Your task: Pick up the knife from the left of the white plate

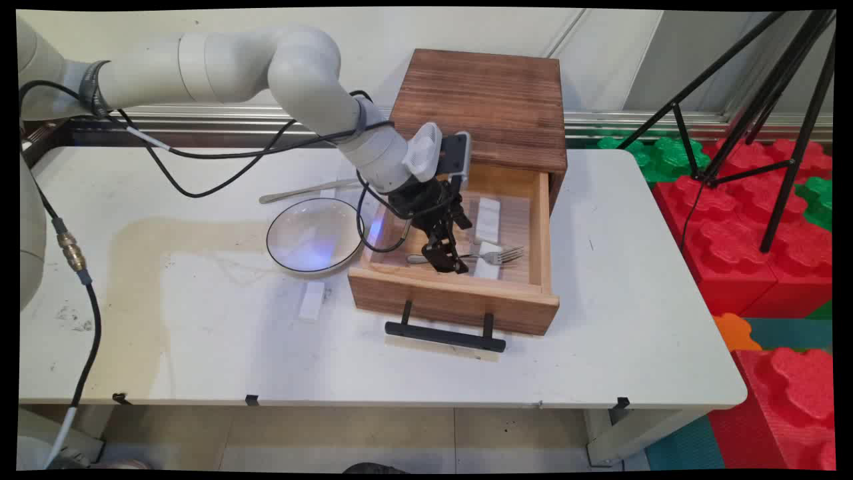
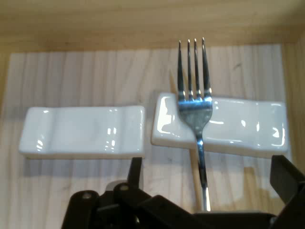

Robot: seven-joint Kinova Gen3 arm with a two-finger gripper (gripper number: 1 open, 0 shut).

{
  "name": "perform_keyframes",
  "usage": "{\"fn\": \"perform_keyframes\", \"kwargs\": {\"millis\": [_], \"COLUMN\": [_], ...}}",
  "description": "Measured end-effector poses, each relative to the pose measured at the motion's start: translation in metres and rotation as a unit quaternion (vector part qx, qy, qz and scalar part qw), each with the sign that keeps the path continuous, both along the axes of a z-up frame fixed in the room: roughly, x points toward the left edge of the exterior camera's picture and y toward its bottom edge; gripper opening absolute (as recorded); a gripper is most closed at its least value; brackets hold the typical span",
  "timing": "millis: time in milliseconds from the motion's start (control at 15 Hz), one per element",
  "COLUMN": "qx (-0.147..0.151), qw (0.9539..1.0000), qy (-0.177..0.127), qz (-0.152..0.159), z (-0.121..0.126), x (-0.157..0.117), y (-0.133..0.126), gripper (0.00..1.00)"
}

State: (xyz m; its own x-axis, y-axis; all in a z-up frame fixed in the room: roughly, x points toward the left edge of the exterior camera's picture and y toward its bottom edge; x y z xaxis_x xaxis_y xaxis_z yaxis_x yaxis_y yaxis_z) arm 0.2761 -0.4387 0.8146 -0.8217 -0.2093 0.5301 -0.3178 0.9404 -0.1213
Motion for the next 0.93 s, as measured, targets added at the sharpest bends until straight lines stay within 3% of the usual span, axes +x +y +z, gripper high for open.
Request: {"fn": "perform_keyframes", "kwargs": {"millis": [467, 933], "qx": [-0.018, -0.028], "qw": [0.9997, 0.9993], "qy": [0.015, 0.025], "qz": [-0.001, 0.002], "z": [0.030, 0.063], "x": [0.006, 0.033], "y": [0.010, 0.031], "gripper": [1.00, 1.00]}}
